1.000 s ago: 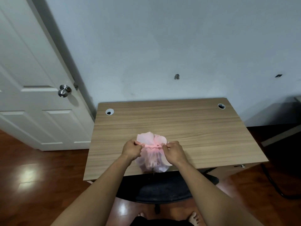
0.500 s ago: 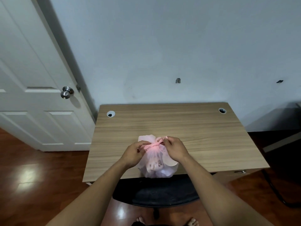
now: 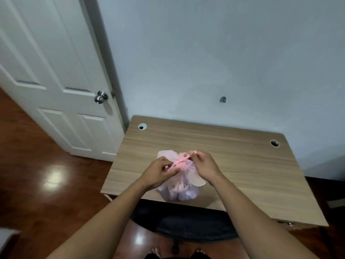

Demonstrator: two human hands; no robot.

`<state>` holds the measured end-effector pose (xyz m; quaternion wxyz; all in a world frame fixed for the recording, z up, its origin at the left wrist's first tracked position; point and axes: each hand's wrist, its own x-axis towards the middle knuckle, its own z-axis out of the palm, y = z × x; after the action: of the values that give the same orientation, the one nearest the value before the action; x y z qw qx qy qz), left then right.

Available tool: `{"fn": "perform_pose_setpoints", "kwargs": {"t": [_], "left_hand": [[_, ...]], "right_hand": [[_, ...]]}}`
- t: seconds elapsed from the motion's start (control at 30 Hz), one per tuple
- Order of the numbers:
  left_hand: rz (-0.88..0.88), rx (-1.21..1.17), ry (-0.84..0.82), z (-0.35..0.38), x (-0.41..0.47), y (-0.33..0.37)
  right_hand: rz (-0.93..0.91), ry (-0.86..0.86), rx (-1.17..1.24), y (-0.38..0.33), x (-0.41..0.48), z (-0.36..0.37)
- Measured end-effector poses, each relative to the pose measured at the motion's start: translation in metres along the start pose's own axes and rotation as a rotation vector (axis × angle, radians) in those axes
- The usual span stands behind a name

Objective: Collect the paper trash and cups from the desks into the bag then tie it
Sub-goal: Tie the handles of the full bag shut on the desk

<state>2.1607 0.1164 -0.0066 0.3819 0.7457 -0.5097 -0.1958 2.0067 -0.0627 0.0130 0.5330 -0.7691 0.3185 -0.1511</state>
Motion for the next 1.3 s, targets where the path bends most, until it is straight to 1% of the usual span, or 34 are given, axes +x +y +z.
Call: {"fn": "perform_pose_setpoints", "kwargs": {"t": [0.17,0.3,0.43,0.53,0.6,0.67,0.73,0.9,1.07,1.13,1.17,1.3], "left_hand": [[-0.079,0.042,0.119,0.002,-0.009,0.02],[-0.132,0.107,0.221,-0.004,-0.018,0.035],[-0.198,0.125,0.323,-0.007,-0.029,0.049],[-0.231,0.139,0.396,-0.015,-0.046,0.057],[-0.253,0.161,0.451,-0.023,-0.062,0.063],[-0.281,0.209,0.502,-0.03,-0.079,0.068],[-0.32,0.236,0.55,-0.035,-0.099,0.074],[-0.416,0.233,0.646,-0.059,-0.158,0.09],[-0.5,0.24,0.773,-0.089,-0.216,0.093],[-0.504,0.239,0.845,-0.099,-0.227,0.095],[-0.529,0.218,0.883,-0.108,-0.25,0.091],[-0.578,0.194,0.902,-0.131,-0.291,0.086]], "right_hand": [[-0.064,-0.127,0.041,-0.007,0.009,-0.007],[-0.199,-0.211,-0.113,-0.022,0.009,-0.009],[-0.306,-0.371,-0.275,-0.043,0.006,-0.008],[-0.361,-0.457,-0.323,-0.057,0.005,0.001],[-0.433,-0.502,-0.383,-0.065,0.003,0.011],[-0.491,-0.506,-0.41,-0.074,0.001,0.021],[-0.553,-0.53,-0.384,-0.083,-0.005,0.033],[-0.694,-0.57,-0.394,-0.109,-0.021,0.079],[-0.863,-0.525,-0.426,-0.156,-0.052,0.137],[-0.841,-0.557,-0.359,-0.166,-0.053,0.153],[-0.855,-0.589,-0.34,-0.175,-0.067,0.175],[-0.905,-0.614,-0.311,-0.192,-0.09,0.216]]}}
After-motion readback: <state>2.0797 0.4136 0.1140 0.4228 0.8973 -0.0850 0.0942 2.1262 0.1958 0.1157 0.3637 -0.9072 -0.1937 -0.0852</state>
